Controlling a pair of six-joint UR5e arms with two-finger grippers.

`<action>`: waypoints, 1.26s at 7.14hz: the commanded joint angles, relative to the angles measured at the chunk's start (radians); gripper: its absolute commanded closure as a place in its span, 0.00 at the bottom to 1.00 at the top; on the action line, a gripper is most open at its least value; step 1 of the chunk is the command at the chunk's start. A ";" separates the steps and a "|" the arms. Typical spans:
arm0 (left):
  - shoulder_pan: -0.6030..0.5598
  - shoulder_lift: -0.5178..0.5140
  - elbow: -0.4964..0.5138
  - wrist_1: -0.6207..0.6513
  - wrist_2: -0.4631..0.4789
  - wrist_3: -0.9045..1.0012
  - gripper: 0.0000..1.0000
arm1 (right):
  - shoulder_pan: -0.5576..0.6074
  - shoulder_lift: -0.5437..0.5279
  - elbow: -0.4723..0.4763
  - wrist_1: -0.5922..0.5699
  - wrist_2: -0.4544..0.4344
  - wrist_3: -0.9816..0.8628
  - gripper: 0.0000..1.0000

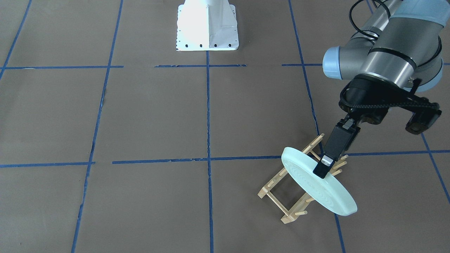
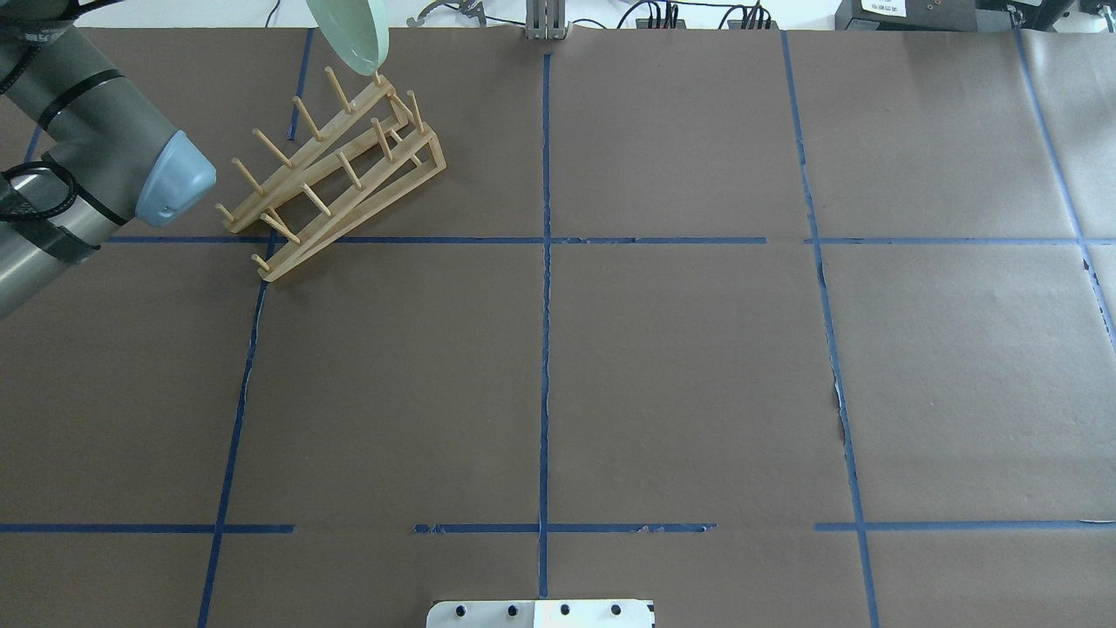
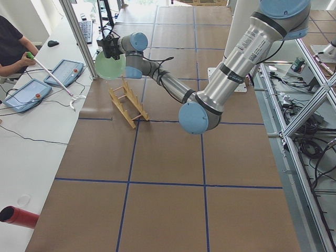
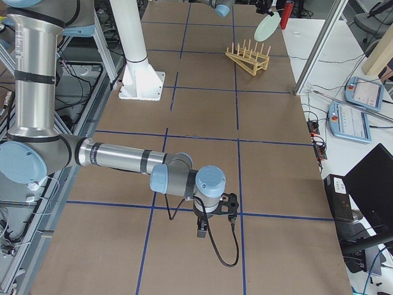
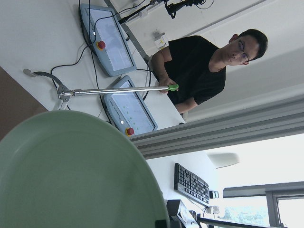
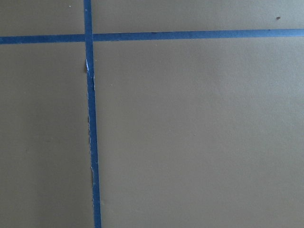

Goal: Place plate on rack
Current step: 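Lift the plate with the left gripper and carry it above the rack, then lower the upright plate with the left gripper into the rack slots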

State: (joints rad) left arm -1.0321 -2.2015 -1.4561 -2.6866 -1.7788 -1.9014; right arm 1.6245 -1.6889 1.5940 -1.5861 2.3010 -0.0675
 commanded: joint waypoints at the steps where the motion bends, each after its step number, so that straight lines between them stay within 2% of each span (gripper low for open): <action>1: 0.003 -0.001 0.049 -0.055 0.025 -0.002 1.00 | 0.000 0.000 0.000 0.000 0.000 0.000 0.00; 9: 0.087 0.009 0.088 -0.055 0.032 0.001 1.00 | 0.000 0.000 0.000 0.000 0.000 0.000 0.00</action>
State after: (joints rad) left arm -0.9601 -2.1930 -1.3748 -2.7412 -1.7495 -1.9008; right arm 1.6245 -1.6889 1.5948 -1.5861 2.3010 -0.0675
